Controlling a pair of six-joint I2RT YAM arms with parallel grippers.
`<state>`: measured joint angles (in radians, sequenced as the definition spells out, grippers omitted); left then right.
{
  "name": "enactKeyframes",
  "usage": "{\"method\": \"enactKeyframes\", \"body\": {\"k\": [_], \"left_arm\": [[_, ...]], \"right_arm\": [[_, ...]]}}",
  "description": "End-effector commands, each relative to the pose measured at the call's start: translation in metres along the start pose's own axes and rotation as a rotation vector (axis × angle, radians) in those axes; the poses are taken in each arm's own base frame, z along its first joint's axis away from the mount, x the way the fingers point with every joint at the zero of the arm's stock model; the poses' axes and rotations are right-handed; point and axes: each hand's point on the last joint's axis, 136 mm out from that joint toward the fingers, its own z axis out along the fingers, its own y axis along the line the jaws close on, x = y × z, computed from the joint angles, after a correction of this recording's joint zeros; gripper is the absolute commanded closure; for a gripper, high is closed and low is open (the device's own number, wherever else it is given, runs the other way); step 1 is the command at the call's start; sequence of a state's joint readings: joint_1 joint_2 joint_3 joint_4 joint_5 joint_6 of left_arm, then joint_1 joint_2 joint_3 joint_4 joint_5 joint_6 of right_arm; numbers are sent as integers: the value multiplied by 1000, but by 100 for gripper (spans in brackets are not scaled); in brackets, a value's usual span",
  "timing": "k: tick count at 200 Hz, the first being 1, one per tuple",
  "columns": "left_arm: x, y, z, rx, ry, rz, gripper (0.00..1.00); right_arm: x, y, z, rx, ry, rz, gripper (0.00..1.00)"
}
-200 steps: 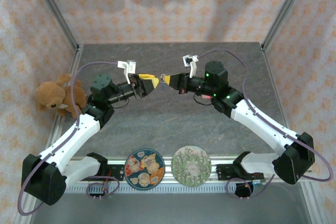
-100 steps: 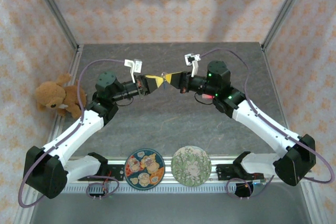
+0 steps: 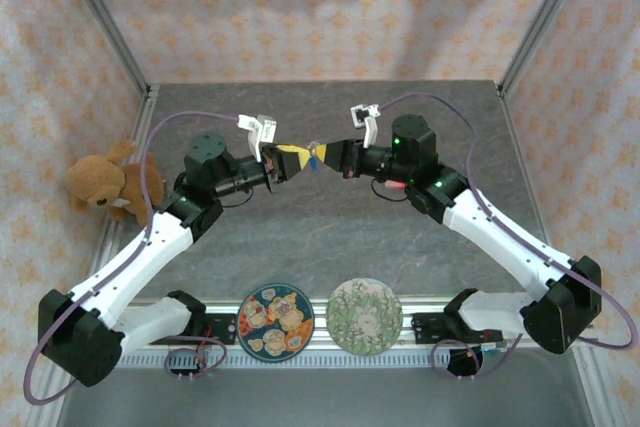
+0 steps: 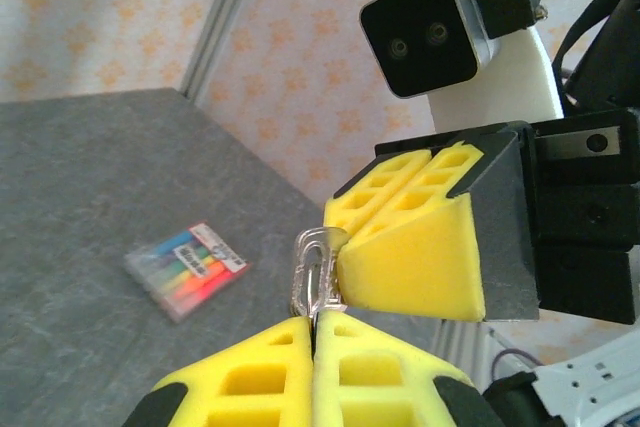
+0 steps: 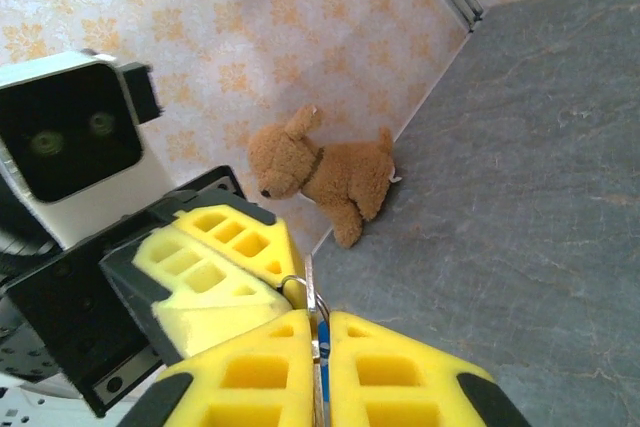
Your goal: Remove the keys from the keyring
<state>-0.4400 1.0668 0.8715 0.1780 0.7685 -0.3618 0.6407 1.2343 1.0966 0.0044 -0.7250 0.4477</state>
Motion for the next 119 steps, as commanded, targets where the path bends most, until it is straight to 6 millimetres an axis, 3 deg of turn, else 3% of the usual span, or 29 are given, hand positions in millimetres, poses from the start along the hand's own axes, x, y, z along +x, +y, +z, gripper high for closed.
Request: {"method": "enactKeyframes", "body": {"k": [1, 25, 34, 73, 93, 119], "left_arm": [[-8, 5, -11, -113, -13, 126, 100], [-6, 5, -14, -146, -10, 161, 100], [-6, 5, -15, -150, -11, 166, 100], [-3, 5, -17, -162, -14, 175, 100], [-3, 5, -21, -167, -37, 164, 77], [-10, -1, -27, -129, -76, 138, 65]], "right_arm": [[-6, 5, 1, 9, 5, 24, 90], [-5, 4, 3, 11, 18, 45, 92], [-6, 6, 5, -5, 19, 51, 100], [-7, 12, 6, -34, 17, 52, 100], [-7, 12, 4, -34, 12, 23, 100], [-6, 16, 1, -57, 1, -4, 100]]}}
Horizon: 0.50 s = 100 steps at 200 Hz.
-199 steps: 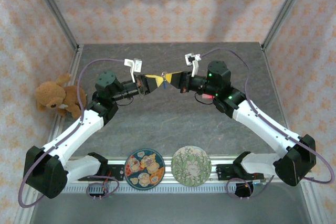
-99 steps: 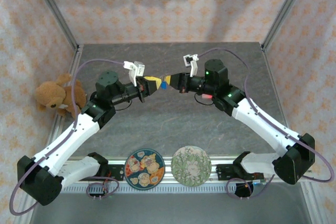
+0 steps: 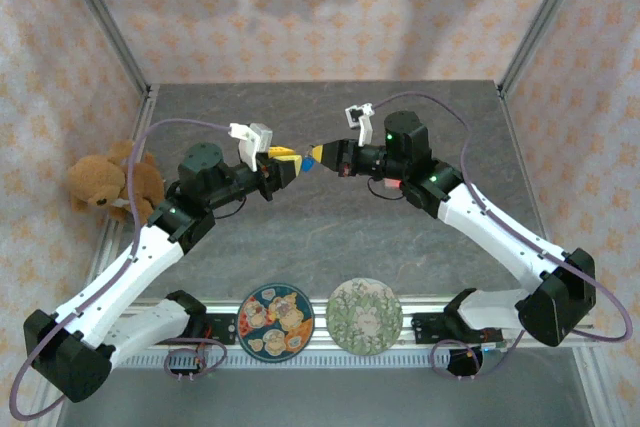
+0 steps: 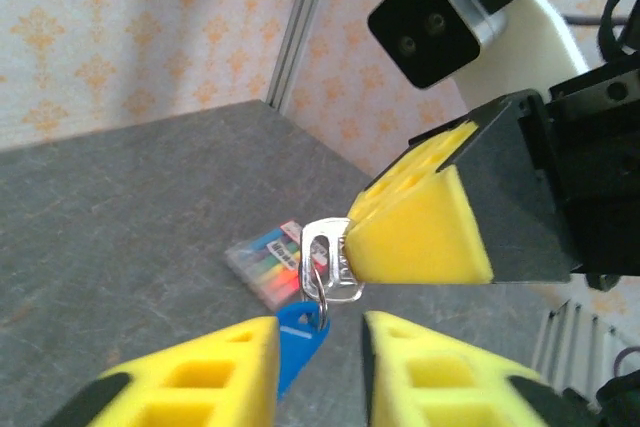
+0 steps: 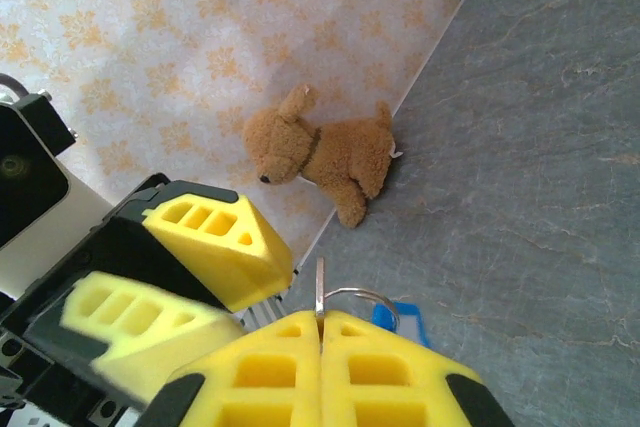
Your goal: Remove the keys from the keyring
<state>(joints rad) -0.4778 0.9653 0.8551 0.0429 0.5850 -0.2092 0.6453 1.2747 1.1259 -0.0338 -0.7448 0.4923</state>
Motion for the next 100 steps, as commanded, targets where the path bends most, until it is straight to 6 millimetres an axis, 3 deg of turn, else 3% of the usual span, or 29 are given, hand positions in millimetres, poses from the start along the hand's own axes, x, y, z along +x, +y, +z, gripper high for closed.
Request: {"method": "enactKeyframes", "body": {"k": [1, 45, 100], "left_arm": [[-16, -5, -8, 22, -71, -2, 65], [-30, -6, -12, 107, -112, -83, 61], [-24, 7, -16, 77, -232, -72, 47]], "right_arm": [[-10, 22, -9, -66, -47, -76, 100], [-9, 31, -13, -117, -58, -126, 100], [-17, 29, -23, -34, -80, -193, 100]]}}
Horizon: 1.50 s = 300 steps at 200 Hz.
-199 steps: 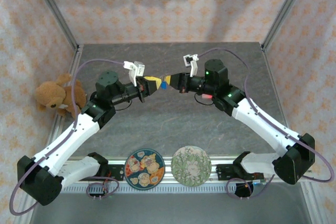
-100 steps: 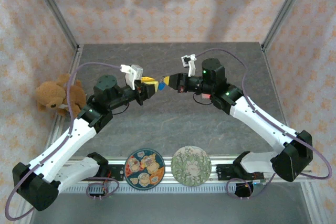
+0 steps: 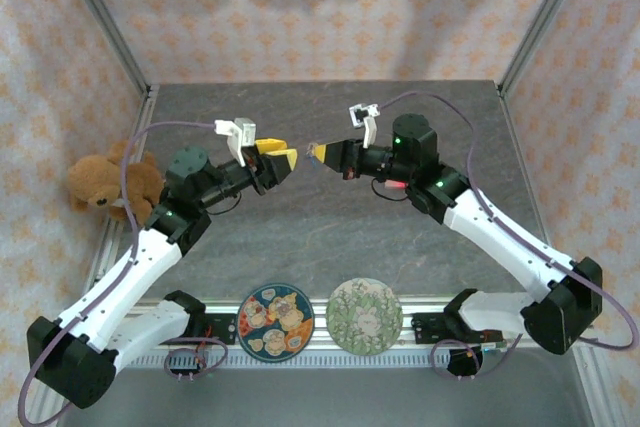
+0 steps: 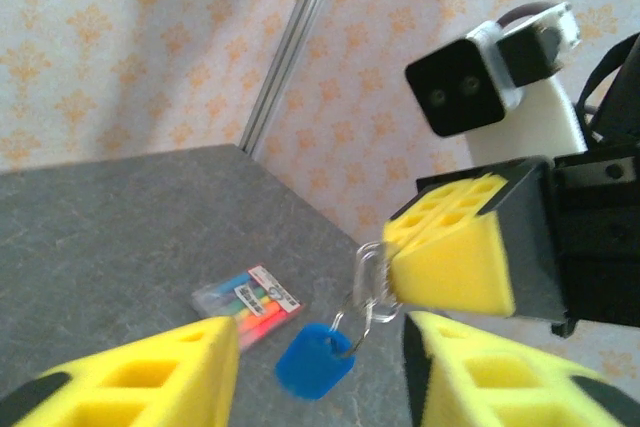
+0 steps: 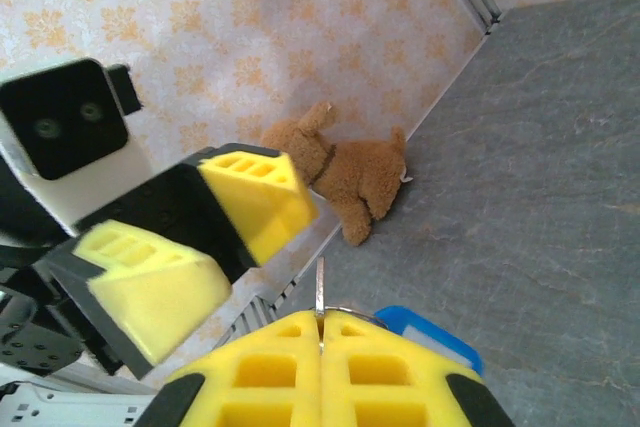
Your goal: Remove the keys from the keyring
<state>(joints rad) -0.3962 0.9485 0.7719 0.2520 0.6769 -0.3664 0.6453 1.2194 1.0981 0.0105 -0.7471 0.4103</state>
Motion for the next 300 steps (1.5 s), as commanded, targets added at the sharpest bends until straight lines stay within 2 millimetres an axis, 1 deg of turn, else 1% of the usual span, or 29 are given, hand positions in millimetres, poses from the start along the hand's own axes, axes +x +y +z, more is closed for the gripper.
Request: {"method": "enactKeyframes", "body": {"k": [1, 20, 43, 66, 102, 126, 141, 179, 218, 269, 300], "left_arm": [[-8, -2, -7, 31, -115, 33, 47], [-3, -4, -10, 64, -186, 93, 44], [1, -3, -12, 45, -247, 175, 40], [0, -11, -9, 74, -283, 254, 37], [-3, -20, 1, 112, -293, 303, 37], [1, -26, 9, 130, -269, 346, 37], [3, -26, 13, 122, -260, 366, 37], [1, -27, 19, 100, -270, 421, 36], [0, -27, 26, 87, -268, 459, 37], [3, -26, 32, 98, -260, 449, 45], [4, -26, 33, 100, -255, 445, 47]], "right_arm": [[-13, 12, -9, 7, -30, -74, 100], [-13, 16, -8, -8, -15, -71, 100], [-14, 21, -8, -34, -9, -62, 100], [-13, 26, -7, -65, -3, -48, 100], [-11, 29, -6, -83, 6, -35, 100], [-12, 29, -6, -87, 5, -26, 100], [-12, 29, -5, -87, 7, -22, 100], [-11, 30, -3, -107, 12, -12, 100], [-13, 34, -3, -126, 10, -11, 100], [-14, 39, -6, -139, 5, -18, 100], [-15, 40, -6, -141, 0, -20, 100]]}}
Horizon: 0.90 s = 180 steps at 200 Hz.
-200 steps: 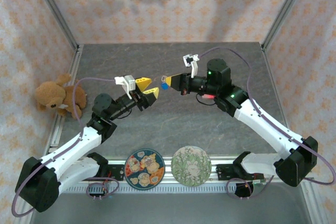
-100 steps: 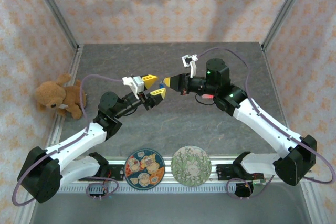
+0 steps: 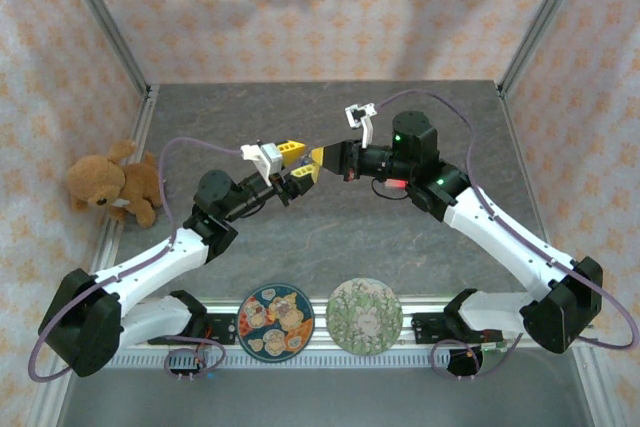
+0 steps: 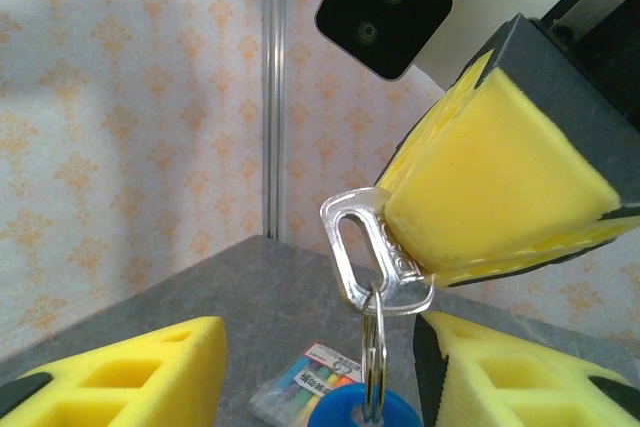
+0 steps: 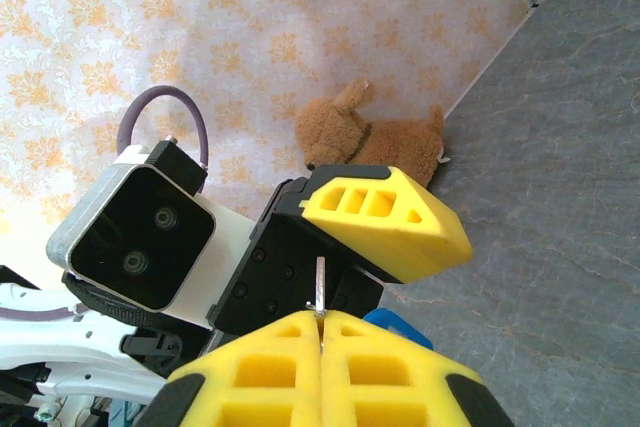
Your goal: Remove the keys from the keyring
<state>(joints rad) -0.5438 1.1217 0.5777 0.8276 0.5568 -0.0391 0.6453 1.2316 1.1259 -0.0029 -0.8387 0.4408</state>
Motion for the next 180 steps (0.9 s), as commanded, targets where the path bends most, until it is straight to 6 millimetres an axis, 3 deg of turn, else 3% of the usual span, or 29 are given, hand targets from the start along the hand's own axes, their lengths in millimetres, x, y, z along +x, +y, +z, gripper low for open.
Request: {"method": "enactKeyframes", "body": {"k": [1, 51, 69, 102, 156, 180], "left_arm": [[-26, -4, 4, 10, -76, 44, 47], [-26, -5, 4, 17, -80, 37, 55], [-27, -6, 5, 26, -81, 34, 65], [-27, -6, 7, 34, -87, 23, 66], [-31, -6, 7, 32, -93, 21, 83], [-35, -6, 6, 25, -99, 24, 80]], "right_arm": [[-19, 25, -6, -67, -52, -54, 100], [-18, 27, -7, -75, -55, -51, 100], [-19, 28, -8, -78, -61, -53, 100], [-18, 29, -10, -76, -66, -53, 100], [-19, 29, -11, -75, -71, -58, 100], [-17, 27, -10, -72, -69, -55, 100]]}}
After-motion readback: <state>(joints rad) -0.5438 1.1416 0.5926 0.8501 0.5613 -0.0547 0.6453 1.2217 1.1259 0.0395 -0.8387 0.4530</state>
